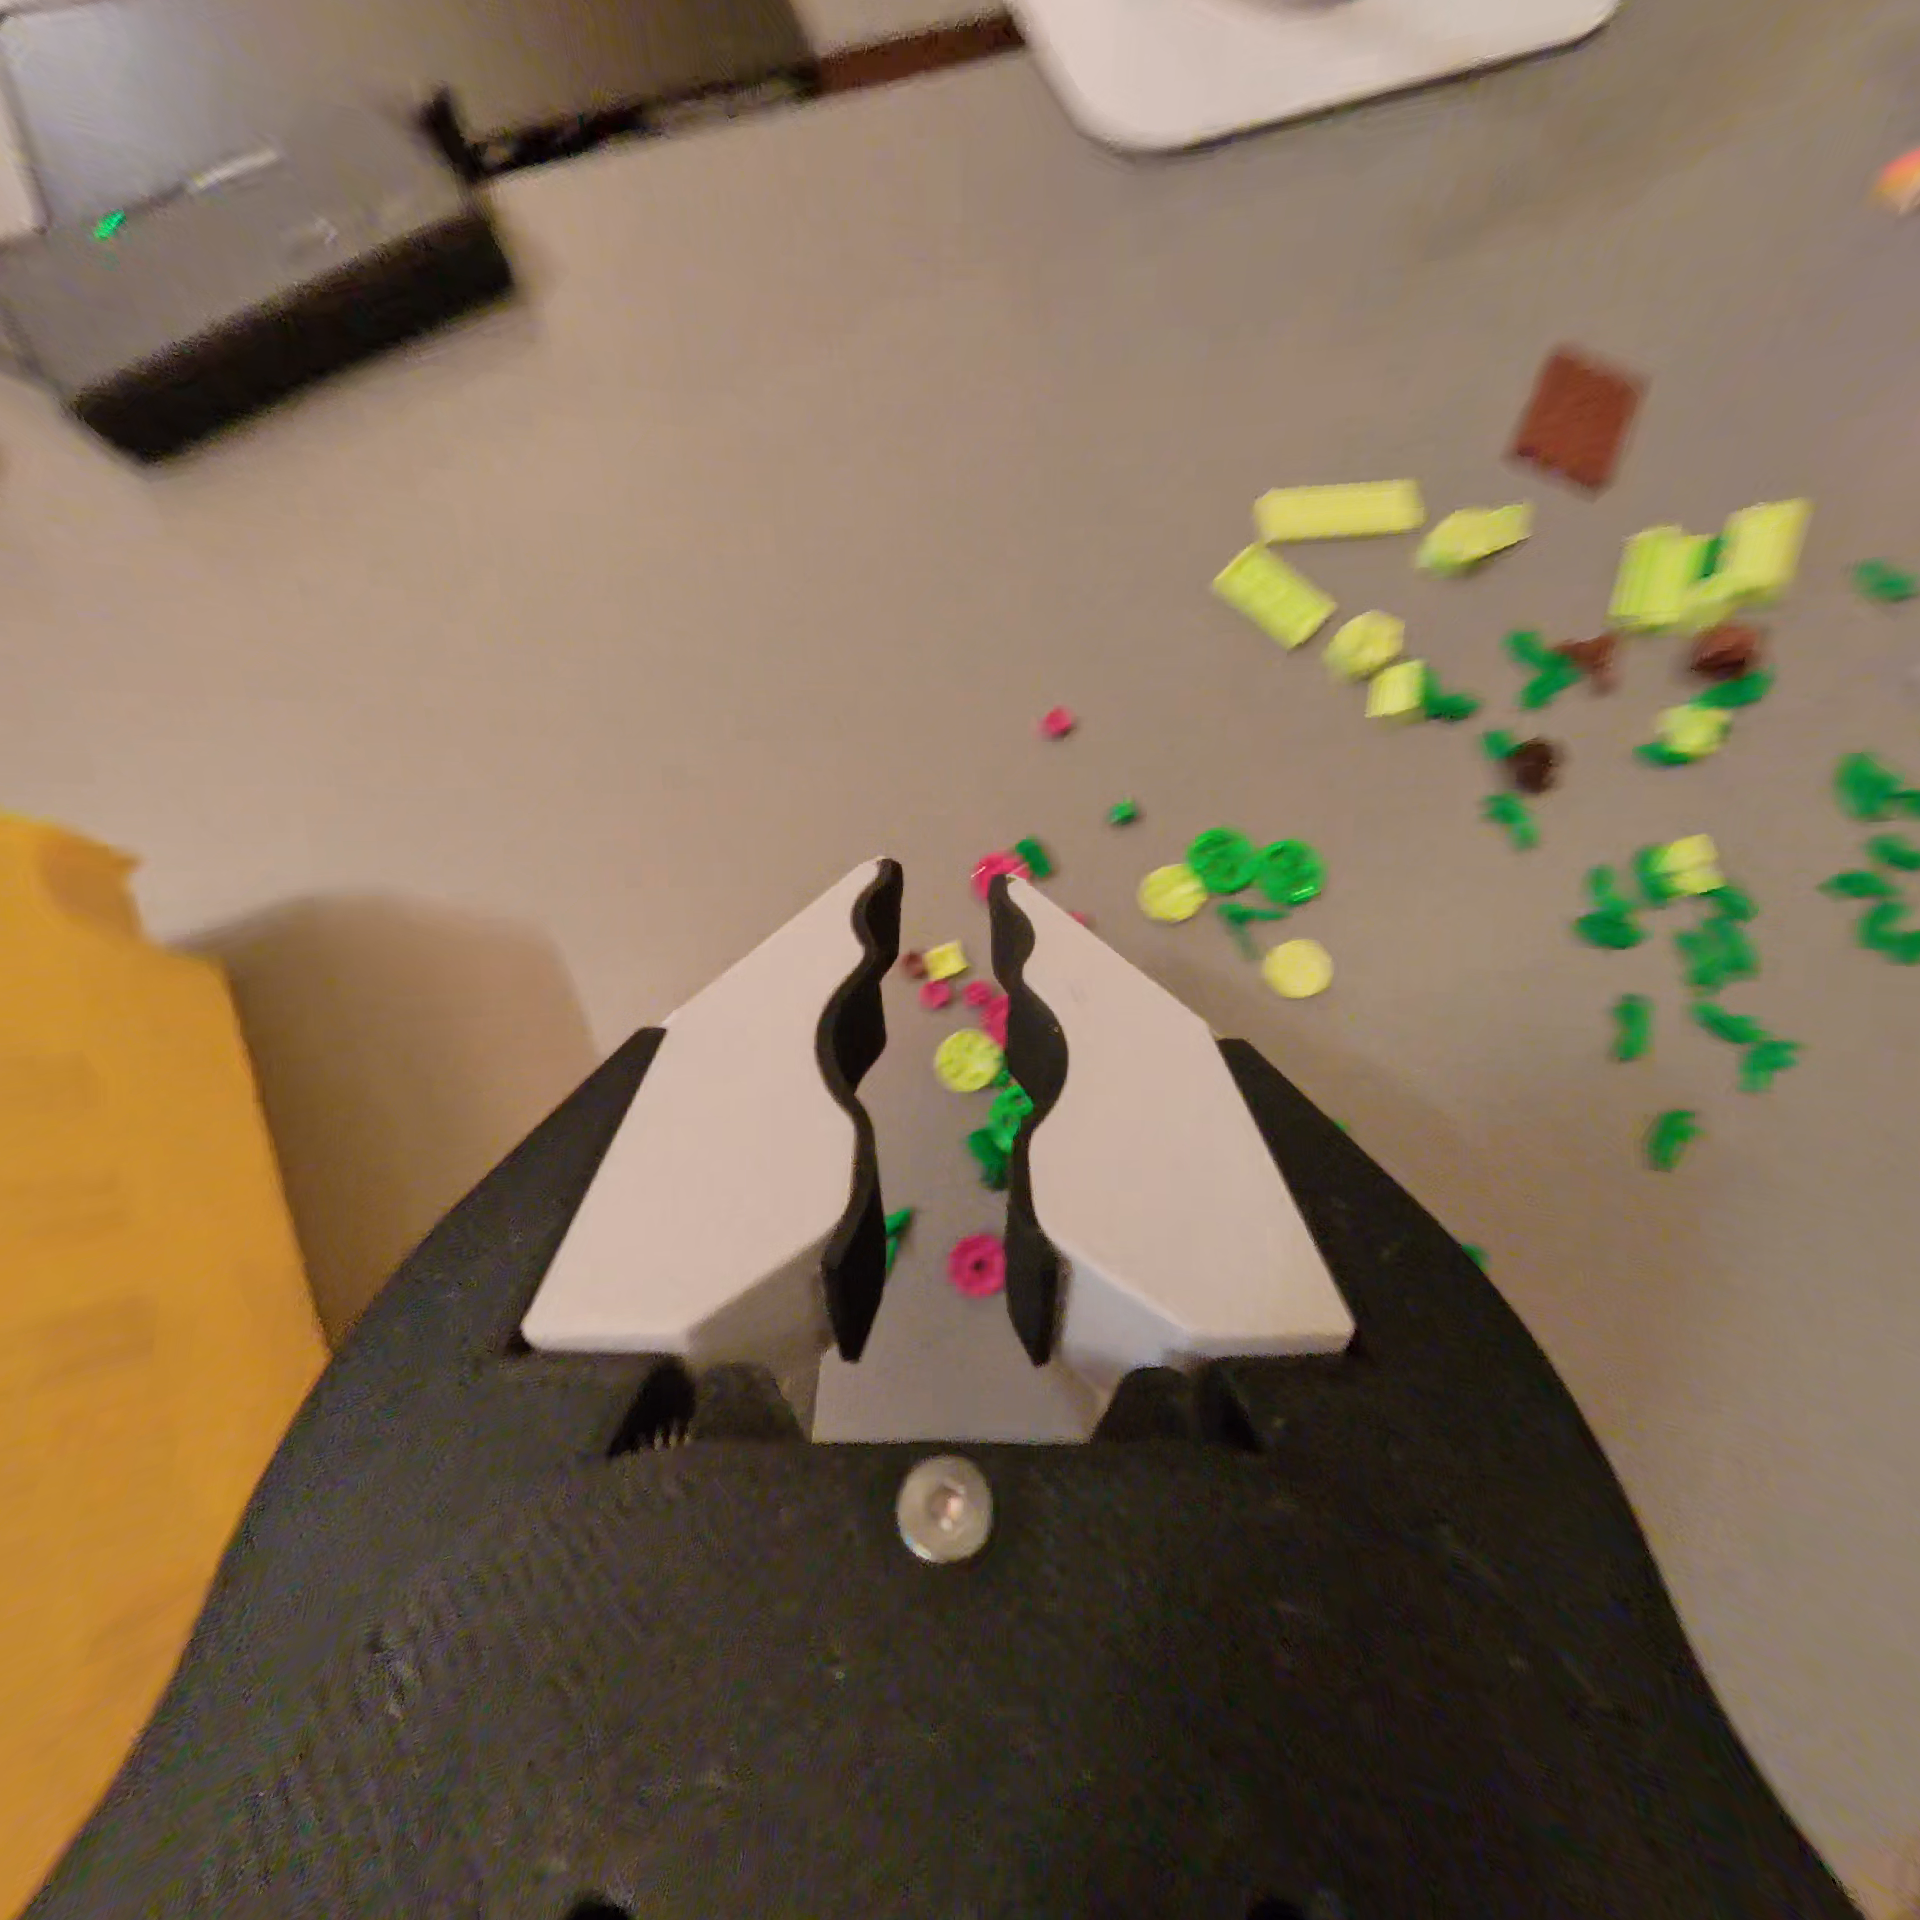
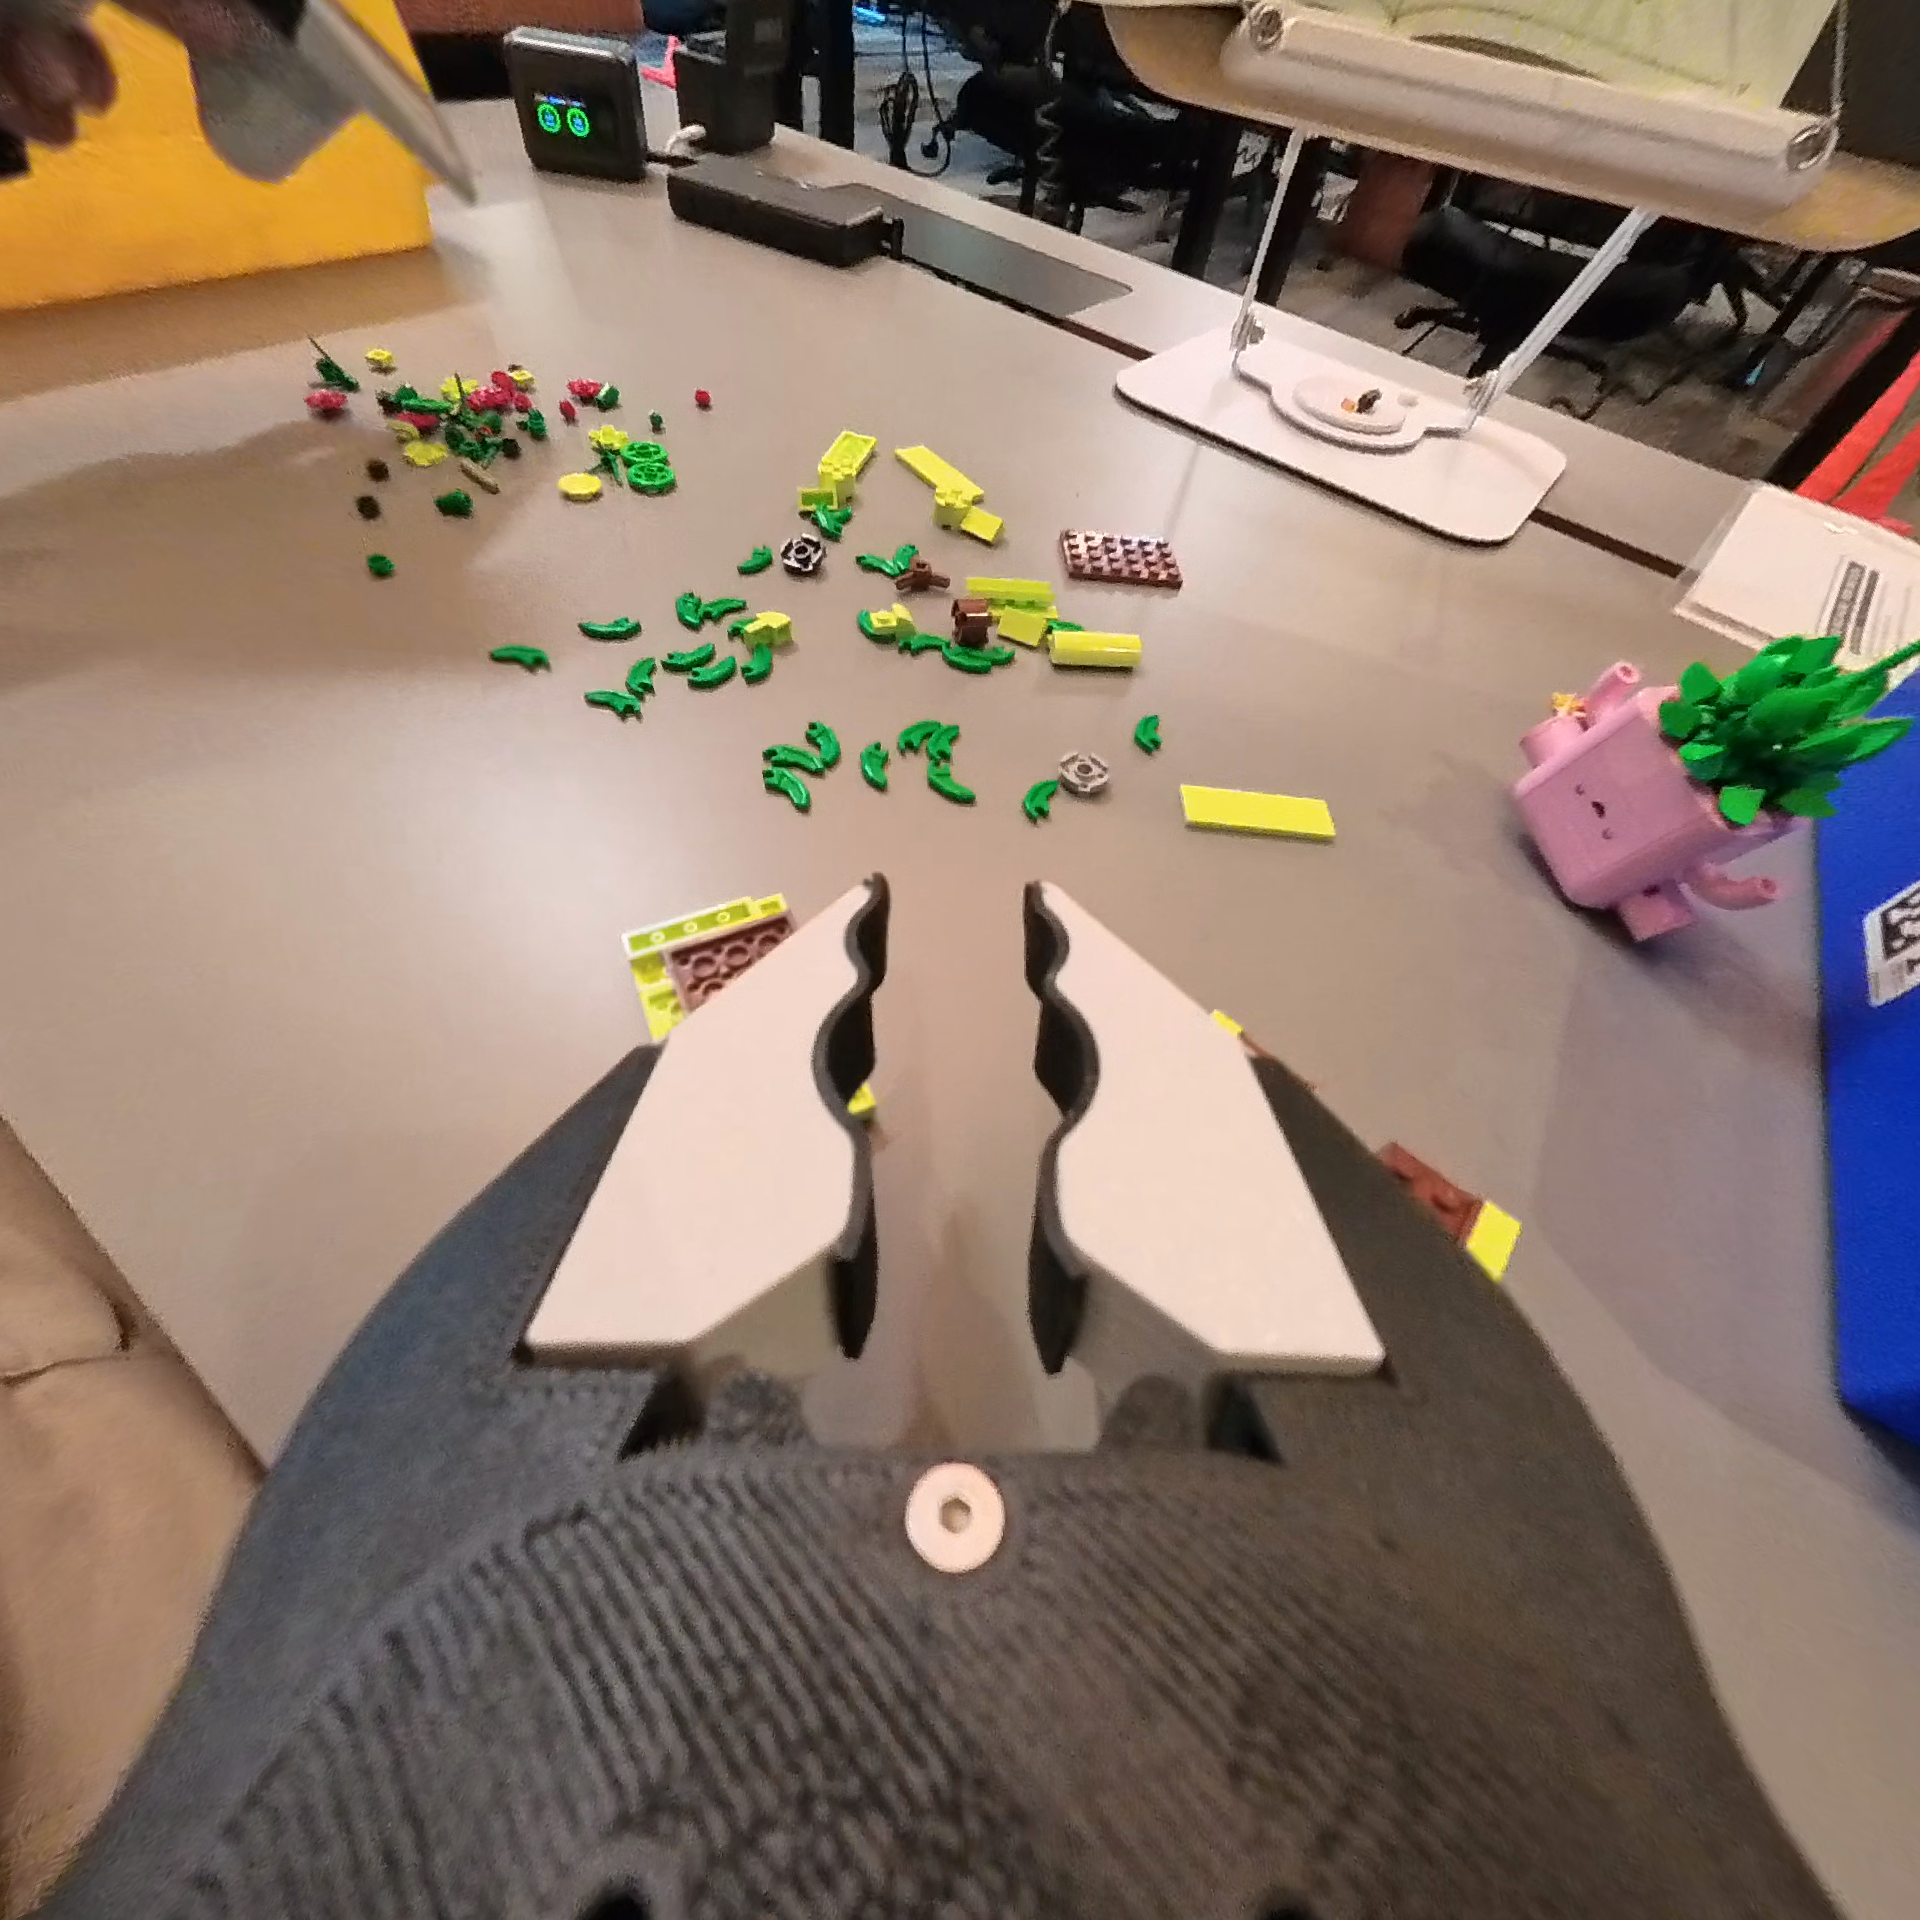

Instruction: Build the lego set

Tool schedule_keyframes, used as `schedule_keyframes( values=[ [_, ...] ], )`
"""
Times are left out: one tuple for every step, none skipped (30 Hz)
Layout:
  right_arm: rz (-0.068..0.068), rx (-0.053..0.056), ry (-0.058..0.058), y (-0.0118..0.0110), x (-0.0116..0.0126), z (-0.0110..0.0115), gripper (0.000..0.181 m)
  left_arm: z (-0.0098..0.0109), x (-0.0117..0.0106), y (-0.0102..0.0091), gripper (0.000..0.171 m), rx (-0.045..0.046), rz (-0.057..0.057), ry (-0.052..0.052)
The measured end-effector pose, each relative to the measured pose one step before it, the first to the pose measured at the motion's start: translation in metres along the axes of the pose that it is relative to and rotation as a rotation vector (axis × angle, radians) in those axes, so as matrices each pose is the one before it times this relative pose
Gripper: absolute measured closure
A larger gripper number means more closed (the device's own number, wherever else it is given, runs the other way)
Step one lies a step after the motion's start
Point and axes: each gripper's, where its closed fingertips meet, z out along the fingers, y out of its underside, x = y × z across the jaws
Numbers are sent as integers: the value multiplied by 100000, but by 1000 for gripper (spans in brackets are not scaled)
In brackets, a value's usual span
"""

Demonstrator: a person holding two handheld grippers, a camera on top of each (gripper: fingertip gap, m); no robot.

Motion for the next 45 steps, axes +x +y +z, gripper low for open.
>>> schedule_keyframes(
  values=[
    [204, 168, 1074, -53, 239, 93, 157, 407, -845, 1113, 159, -1430, -1354, -2261],
    [294, 57, 1541, -25, 274, 72, 157, 442, -404, 1184, 160, -2906, -2477, 959],
    [152, 47, 1414, -23, 223, 56, 158, 421, -160, 1055, 160, -3172, -3031, 2623],
    [89, -57, 1272, -1, 184, 23, 160, 391, -64, 667, 160, -1492, -2585, 2977],
    [-35, -178, 1018, 19, 116, 19, 160, 359, 64, 285, 160, -34, -1803, 3170],
    [-365, -234, 471, 27, 22, 29, 161, 367, 161, 106, 160, 121, -1037, 3048],
    [-577, -393, 65, 47, -49, 40, 162, 344, 194, 128, 159, -745, 57, 2242],
    [-631, -543, -37, 76, -71, 56, 162, 299, 199, 73, 157, -624, 1283, 1210],
    [-644, -746, -81, 89, -73, 79, 162, 249, 242, -11, 155, 56, 2189, 645],
    [-668, -912, -126, 107, -87, 98, 163, 207, 98, -27, 153, 170, 2098, -630],
    [-772, -849, -142, 102, -93, 85, 163, 175, -66, 17, 153, -265, 1545, -1606],
    [-859, -727, 2, 96, -89, 79, 163, 135, -14, 18, 153, -191, 1426, -1243],
    [-898, -524, 233, 56, -63, 58, 164, 93, 82, -2, 155, -76, 1047, -481],
    [-934, -245, 244, 24, -71, 27, 164, 55, 140, -15, 158, 62, 623, 204],
    [-952, -41, 86, 3, -84, 1, 165, 35, 80, 32, 163, -161, 123, 140],
    [-900, 123, 121, -14, -85, -6, 165, 14, 12, -1, 164, 13, -179, -34],
    [-750, 263, 344, -35, -34, -32, 166, -13, -119, -27, 163, 250, -389, -683],
    [-583, 347, 423, -45, -4, -40, 166, -9, -211, -40, 161, 271, -356, -1106],
    [-411, 420, 391, -48, -1, -45, 166, -8, -103, -25, 161, 322, -194, -319],
    [-219, 437, 280, -62, 14, -42, 167, 8, 40, 18, 161, 64, -182, 661],
    [-41, 382, 120, -39, 6, -42, 167, 22, -3, 42, 161, -78, -571, 560],
    [132, 284, -45, -34, 4, -34, 167, 14, -213, 54, 161, -146, -903, -643],
    [261, 222, -108, -26, 17, -19, 167, -19, -431, 17, 163, 149, -1268, -2058],
    [320, 203, -84, -32, 19, -25, 167, -65, -429, -83, 163, 712, -1187, -2020],
    [330, 169, -61, -20, 29, -14, 167, -123, -221, -165, 164, 1169, -869, -795],
    [267, 147, -25, -13, 17, -12, 167, -142, -79, -231, 164, 1384, -866, 74],
    [184, 92, 5, -8, 17, -16, 167, -179, 69, -270, 164, 1590, -548, 859],
    [103, -26, -57, 2, -5, 7, 167, -175, 74, -276, 165, 1601, -369, 866],
    [45, -166, -114, 15, -7, 16, 167, -193, -108, -194, 166, 1040, -470, -58],
    [13, -281, -125, 30, -16, 30, 167, -248, -269, -89, 166, 228, -515, -1084],
    [-6, -338, -145, 43, -19, 39, 167, -305, -265, 40, 165, -779, -156, -949],
    [-21, -340, -137, 43, -17, 39, 167, -385, -229, 116, 164, -1384, 272, -767],
    [-37, -325, -106, 39, -21, 40, 167, -448, -299, 170, 163, -1812, 353, -1252],
    [-31, -304, -91, 31, -18, 29, 167, -468, -367, 269, 162, -2345, 284, -1614],
    [7, -305, -80, 38, -10, 42, 167, -417, -397, 386, 161, -2724, 33, -1681],
    [25, -308, -115, 35, -6, 28, 167, -322, -425, 534, 159, -3330, -640, -1763],
    [45, -322, -114, 42, -8, 40, 167, -215, -414, 662, 157, -3868, -1386, -1632],
    [60, -344, -84, 36, -3, 35, 167, -104, -287, 714, 158, -3960, -2211, -799],
    [40, -347, -72, 43, -11, 39, 167, -30, -46, 565, 158, -3064, -2197, 713],
    [-35, -269, -38, 34, -12, 35, 167, -3, 95, 251, 157, -1160, -1522, 1347],
    [-95, -120, 58, 13, -5, 14, 167, 30, 117, 28, 155, 47, -990, 1253],
    [-128, -5, 104, -4, 4, 0, 167, 49, 70, -11, 154, 18, -553, 772],
    [-144, 72, 123, -9, -4, -13, 168, 97, 96, 66, 152, -470, 48, 581],
    [-104, 89, 126, -13, 5, -3, 168, 123, 139, 153, 149, -959, 379, 624],
    [-56, 60, 84, -7, 5, -5, 168, 152, 121, 167, 147, -1141, 285, 391]
  ],
)
